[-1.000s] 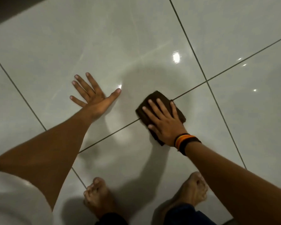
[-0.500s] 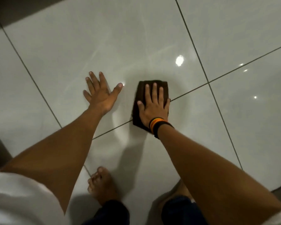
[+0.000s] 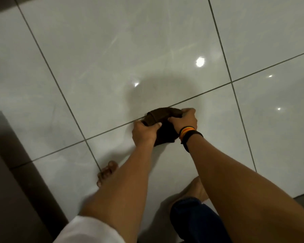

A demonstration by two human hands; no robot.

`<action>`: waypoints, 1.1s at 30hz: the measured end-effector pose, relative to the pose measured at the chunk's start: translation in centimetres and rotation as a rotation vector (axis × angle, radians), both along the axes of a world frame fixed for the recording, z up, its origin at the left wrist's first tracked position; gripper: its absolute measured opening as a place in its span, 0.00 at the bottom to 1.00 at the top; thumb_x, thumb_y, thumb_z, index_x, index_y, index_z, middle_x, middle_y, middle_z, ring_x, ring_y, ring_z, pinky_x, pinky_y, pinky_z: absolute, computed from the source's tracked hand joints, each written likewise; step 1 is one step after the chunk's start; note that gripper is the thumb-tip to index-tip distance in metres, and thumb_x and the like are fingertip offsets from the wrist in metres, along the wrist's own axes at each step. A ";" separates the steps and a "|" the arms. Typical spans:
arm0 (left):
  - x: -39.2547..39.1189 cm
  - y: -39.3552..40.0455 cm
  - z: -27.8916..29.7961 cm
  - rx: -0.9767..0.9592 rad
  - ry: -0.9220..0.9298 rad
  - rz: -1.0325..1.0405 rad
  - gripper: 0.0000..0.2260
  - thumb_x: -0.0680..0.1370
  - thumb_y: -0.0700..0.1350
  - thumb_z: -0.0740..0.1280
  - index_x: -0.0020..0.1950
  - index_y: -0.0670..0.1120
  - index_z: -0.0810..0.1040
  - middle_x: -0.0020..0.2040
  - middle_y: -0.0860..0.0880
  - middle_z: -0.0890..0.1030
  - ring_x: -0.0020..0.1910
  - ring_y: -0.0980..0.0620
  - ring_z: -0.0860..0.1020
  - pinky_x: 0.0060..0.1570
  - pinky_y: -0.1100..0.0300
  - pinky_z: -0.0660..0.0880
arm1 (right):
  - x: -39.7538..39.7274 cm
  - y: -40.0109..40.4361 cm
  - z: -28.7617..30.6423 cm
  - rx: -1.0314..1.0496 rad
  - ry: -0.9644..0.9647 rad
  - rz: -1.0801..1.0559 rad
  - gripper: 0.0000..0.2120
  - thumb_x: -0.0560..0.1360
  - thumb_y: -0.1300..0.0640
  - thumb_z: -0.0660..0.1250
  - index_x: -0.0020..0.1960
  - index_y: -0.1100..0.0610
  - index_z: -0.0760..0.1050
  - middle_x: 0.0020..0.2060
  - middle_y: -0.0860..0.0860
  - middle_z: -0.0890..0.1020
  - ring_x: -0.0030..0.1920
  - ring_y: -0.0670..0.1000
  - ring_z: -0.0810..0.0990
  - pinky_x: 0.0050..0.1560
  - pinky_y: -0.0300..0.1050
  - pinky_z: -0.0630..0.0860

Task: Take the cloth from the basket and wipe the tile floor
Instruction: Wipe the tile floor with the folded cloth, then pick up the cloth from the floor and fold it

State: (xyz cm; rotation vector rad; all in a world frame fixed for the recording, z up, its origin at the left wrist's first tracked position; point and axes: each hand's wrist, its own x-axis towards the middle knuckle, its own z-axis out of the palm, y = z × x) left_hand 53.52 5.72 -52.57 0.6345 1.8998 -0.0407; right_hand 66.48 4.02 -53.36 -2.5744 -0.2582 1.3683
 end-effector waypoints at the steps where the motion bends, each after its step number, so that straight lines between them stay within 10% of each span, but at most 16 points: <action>1: -0.3 0.0 0.0 -0.013 -0.010 -0.003 0.24 0.71 0.49 0.81 0.62 0.43 0.80 0.58 0.44 0.85 0.55 0.43 0.84 0.58 0.52 0.82 | -0.3 -0.4 0.0 -0.014 0.074 -0.046 0.23 0.69 0.57 0.76 0.61 0.59 0.75 0.52 0.57 0.83 0.50 0.59 0.83 0.53 0.52 0.82; 7: -4.6 0.0 7.1 -0.009 -0.205 0.138 0.15 0.73 0.45 0.79 0.58 0.48 0.84 0.54 0.45 0.87 0.53 0.45 0.86 0.51 0.51 0.86 | -1.3 -3.1 7.5 0.139 0.401 -0.312 0.11 0.70 0.61 0.74 0.52 0.57 0.84 0.42 0.53 0.89 0.42 0.51 0.87 0.35 0.45 0.83; 16: -10.0 2.3 30.0 0.104 -0.301 0.219 0.17 0.74 0.46 0.79 0.61 0.45 0.81 0.51 0.44 0.88 0.48 0.49 0.87 0.38 0.59 0.83 | -4.6 -0.4 30.2 0.234 0.524 -0.170 0.17 0.72 0.56 0.75 0.60 0.56 0.81 0.51 0.56 0.88 0.50 0.57 0.87 0.50 0.52 0.85; 22: -14.3 2.2 43.4 0.281 -0.182 0.310 0.17 0.73 0.49 0.78 0.59 0.46 0.81 0.56 0.44 0.87 0.54 0.42 0.85 0.58 0.43 0.84 | -10.2 2.3 45.6 0.257 0.615 -0.073 0.20 0.73 0.61 0.70 0.64 0.51 0.76 0.56 0.58 0.84 0.55 0.62 0.84 0.57 0.66 0.82; 33: -37.1 -1.2 48.5 0.553 0.295 0.459 0.10 0.75 0.48 0.77 0.52 0.49 0.80 0.48 0.48 0.83 0.46 0.48 0.80 0.46 0.59 0.74 | -35.2 5.4 50.0 0.320 0.635 0.539 0.19 0.78 0.64 0.66 0.68 0.56 0.73 0.59 0.60 0.83 0.57 0.59 0.83 0.63 0.57 0.80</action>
